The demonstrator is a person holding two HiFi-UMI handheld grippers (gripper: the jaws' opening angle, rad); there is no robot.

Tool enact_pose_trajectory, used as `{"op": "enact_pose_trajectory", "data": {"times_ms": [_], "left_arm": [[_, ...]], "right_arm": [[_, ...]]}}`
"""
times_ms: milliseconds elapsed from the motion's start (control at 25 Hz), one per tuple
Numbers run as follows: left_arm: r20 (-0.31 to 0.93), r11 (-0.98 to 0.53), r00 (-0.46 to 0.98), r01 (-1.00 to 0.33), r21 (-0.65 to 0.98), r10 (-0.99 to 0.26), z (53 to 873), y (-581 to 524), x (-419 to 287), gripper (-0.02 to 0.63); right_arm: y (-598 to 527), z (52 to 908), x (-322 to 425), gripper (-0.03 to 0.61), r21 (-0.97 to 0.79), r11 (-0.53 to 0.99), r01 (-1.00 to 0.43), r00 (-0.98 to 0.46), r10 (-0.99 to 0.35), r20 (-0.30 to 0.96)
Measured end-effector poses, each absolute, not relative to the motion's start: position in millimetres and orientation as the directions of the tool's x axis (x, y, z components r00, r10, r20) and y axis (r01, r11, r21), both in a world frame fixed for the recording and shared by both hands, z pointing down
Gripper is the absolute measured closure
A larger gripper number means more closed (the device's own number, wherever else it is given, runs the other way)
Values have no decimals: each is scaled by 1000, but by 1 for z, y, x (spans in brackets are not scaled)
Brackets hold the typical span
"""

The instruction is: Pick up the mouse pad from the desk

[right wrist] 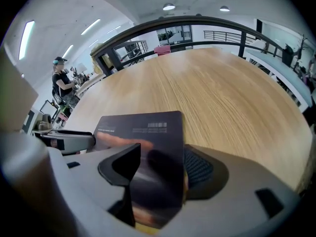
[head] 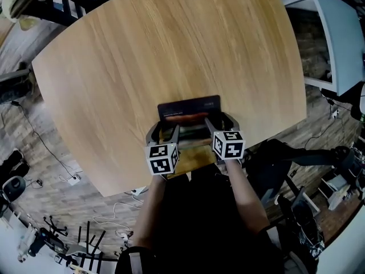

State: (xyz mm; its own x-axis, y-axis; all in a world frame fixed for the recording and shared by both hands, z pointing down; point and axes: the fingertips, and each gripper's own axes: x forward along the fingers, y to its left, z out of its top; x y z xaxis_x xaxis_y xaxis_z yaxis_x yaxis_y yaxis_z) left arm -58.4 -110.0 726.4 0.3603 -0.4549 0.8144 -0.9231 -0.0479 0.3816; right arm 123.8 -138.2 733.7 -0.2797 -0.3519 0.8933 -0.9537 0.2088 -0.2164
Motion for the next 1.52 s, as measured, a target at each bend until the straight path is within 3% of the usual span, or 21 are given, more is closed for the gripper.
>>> {"op": "enact_pose_trajectory", "data": {"times_ms": [1520], "left_arm": [[826, -86, 369, -925, 369, -426, 728, -99, -43, 347]], "right_arm": [[-107, 732, 49, 327, -361, 331, -872, -447, -238, 862]]}}
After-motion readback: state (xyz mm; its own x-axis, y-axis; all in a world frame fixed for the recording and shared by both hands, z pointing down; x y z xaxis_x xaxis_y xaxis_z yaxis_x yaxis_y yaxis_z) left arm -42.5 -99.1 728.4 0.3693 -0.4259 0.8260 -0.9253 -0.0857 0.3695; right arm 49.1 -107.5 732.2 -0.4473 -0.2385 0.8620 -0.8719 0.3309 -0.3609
